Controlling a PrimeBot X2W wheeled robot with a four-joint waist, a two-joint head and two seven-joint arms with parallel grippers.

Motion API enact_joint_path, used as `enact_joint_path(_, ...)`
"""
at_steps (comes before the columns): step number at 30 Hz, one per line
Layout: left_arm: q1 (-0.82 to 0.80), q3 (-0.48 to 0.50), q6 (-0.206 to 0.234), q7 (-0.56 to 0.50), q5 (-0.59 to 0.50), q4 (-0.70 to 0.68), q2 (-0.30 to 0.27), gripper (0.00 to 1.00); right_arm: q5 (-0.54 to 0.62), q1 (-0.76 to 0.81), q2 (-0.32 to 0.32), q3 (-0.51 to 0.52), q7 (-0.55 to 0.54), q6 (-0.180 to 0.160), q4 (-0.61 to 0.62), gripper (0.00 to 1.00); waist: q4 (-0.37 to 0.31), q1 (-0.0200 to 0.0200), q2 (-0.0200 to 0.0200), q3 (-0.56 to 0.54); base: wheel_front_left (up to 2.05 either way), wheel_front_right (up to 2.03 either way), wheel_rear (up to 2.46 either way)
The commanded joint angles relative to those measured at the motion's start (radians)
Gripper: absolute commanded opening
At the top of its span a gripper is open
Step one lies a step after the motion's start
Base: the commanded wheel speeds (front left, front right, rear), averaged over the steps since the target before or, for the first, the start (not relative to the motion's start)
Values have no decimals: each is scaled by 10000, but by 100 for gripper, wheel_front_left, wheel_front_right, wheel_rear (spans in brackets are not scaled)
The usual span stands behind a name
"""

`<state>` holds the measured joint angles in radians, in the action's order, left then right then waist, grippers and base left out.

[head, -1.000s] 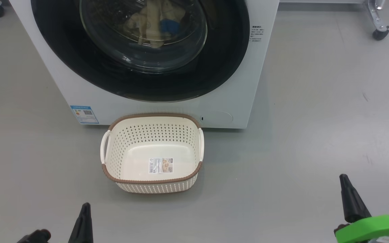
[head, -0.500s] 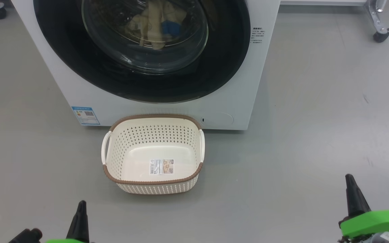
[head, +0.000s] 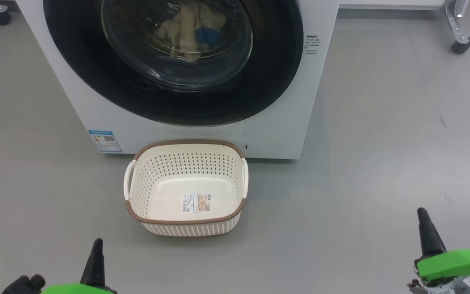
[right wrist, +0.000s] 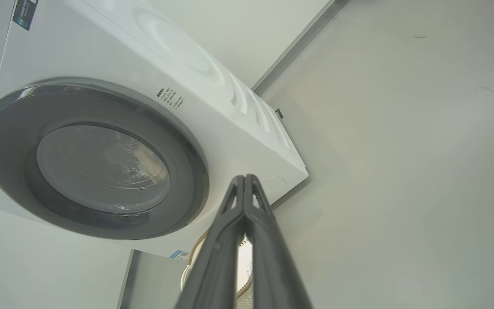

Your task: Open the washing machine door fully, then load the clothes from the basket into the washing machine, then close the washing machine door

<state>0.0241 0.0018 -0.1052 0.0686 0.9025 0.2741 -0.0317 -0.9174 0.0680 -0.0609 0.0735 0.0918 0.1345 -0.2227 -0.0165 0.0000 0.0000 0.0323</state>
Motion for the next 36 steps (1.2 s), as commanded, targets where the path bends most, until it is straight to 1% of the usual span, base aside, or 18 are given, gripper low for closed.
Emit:
enact_joint_path(1,-485,310,-40,-91,317,-296,-102,0,-337,-583,-153,-18,-85,-20,259,0,5,0,0,-7,0,0,0)
enact_joint_path(24,-820,633,-126,-781,3015,-292,-135,0,-3043,-1045,-117,57,-796,-27,72,0,69,0,0,-121,0,0,0)
enact_joint_path(36,-973,780,-165,-1096,4247,-290,-150,0,-4273,-1256,-95,99,-1127,-30,-14,0,98,0,0,-173,0,0,0)
